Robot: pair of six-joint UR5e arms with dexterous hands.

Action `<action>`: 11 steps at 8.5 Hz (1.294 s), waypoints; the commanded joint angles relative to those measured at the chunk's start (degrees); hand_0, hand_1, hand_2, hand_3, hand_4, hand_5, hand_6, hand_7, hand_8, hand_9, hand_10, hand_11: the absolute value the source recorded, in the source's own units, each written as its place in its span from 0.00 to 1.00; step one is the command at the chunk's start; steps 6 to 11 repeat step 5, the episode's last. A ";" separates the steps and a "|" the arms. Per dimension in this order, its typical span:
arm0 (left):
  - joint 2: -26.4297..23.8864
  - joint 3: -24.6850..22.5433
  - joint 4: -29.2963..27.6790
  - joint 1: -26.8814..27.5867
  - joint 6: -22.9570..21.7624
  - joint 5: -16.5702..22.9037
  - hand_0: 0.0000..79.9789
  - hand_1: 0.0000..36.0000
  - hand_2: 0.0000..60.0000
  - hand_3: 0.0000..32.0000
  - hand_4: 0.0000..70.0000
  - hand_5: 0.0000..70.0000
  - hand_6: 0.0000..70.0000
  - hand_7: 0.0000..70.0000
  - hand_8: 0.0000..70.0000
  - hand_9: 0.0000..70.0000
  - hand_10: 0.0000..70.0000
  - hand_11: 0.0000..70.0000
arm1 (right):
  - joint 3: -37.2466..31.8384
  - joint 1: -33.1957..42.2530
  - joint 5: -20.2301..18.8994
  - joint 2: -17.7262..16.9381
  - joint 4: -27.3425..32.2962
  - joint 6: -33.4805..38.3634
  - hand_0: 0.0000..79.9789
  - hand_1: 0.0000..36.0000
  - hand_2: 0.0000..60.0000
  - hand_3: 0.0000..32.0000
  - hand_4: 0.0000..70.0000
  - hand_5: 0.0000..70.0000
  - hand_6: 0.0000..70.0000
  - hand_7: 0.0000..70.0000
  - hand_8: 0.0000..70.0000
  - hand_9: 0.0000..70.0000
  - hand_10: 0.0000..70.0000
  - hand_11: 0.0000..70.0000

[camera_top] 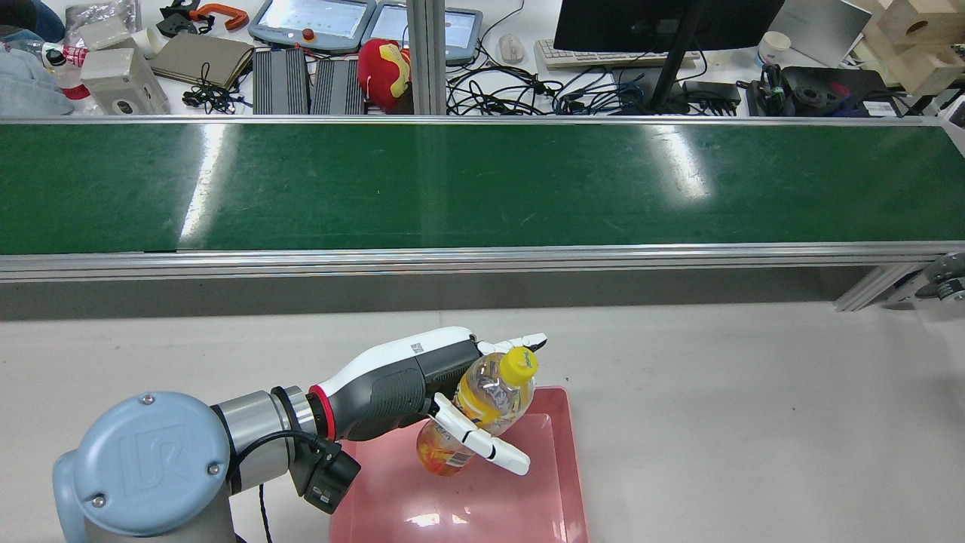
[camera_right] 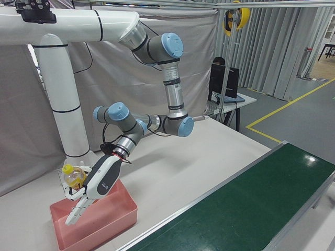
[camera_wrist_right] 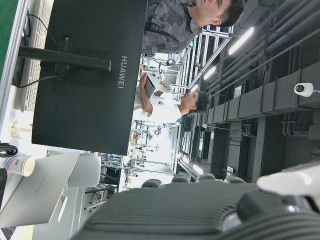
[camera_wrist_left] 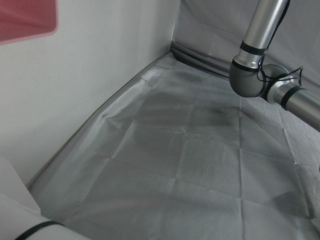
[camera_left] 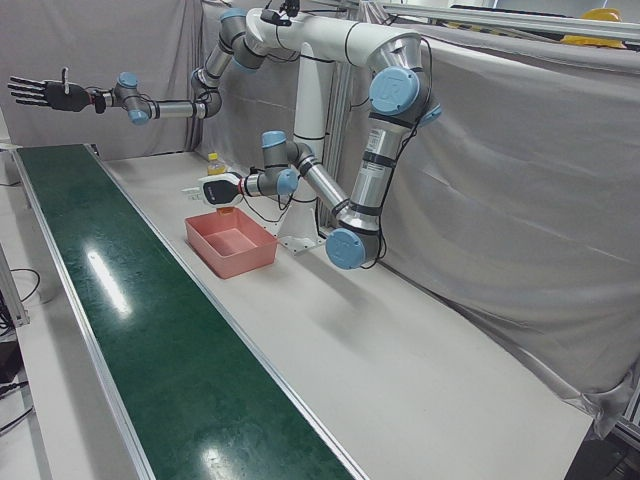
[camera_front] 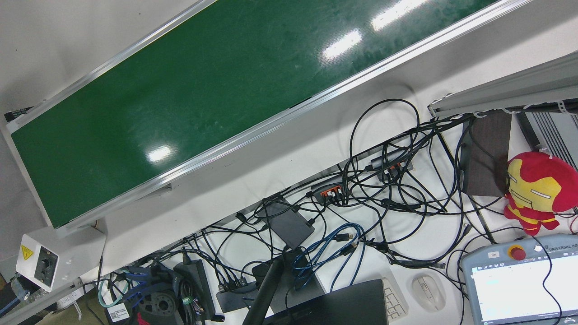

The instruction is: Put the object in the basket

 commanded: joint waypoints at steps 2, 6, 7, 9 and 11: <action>-0.10 -0.88 -4.02 -2.61 -0.32 0.20 0.63 0.43 0.16 0.03 0.05 0.38 0.00 0.09 0.00 0.00 0.13 0.22 | 0.09 0.09 0.00 0.00 0.00 0.00 0.00 0.00 0.00 0.00 0.00 0.00 0.00 0.00 0.00 0.00 0.00 0.00; 13.51 -4.47 -14.92 -15.49 -7.66 2.12 0.57 0.36 0.38 0.00 0.02 0.60 0.01 0.12 0.07 0.08 0.17 0.26 | 0.09 0.08 0.00 0.00 0.00 0.00 0.00 0.00 0.00 0.00 0.00 0.00 0.00 0.00 0.00 0.00 0.00 0.00; 13.51 -4.47 -14.92 -15.49 -7.66 2.12 0.57 0.36 0.38 0.00 0.02 0.60 0.01 0.12 0.07 0.08 0.17 0.26 | 0.09 0.08 0.00 0.00 0.00 0.00 0.00 0.00 0.00 0.00 0.00 0.00 0.00 0.00 0.00 0.00 0.00 0.00; 13.51 -4.47 -14.92 -15.49 -7.66 2.12 0.57 0.36 0.38 0.00 0.02 0.60 0.01 0.12 0.07 0.08 0.17 0.26 | 0.09 0.08 0.00 0.00 0.00 0.00 0.00 0.00 0.00 0.00 0.00 0.00 0.00 0.00 0.00 0.00 0.00 0.00; 13.51 -4.47 -14.92 -15.49 -7.66 2.12 0.57 0.36 0.38 0.00 0.02 0.60 0.01 0.12 0.07 0.08 0.17 0.26 | 0.09 0.08 0.00 0.00 0.00 0.00 0.00 0.00 0.00 0.00 0.00 0.00 0.00 0.00 0.00 0.00 0.00 0.00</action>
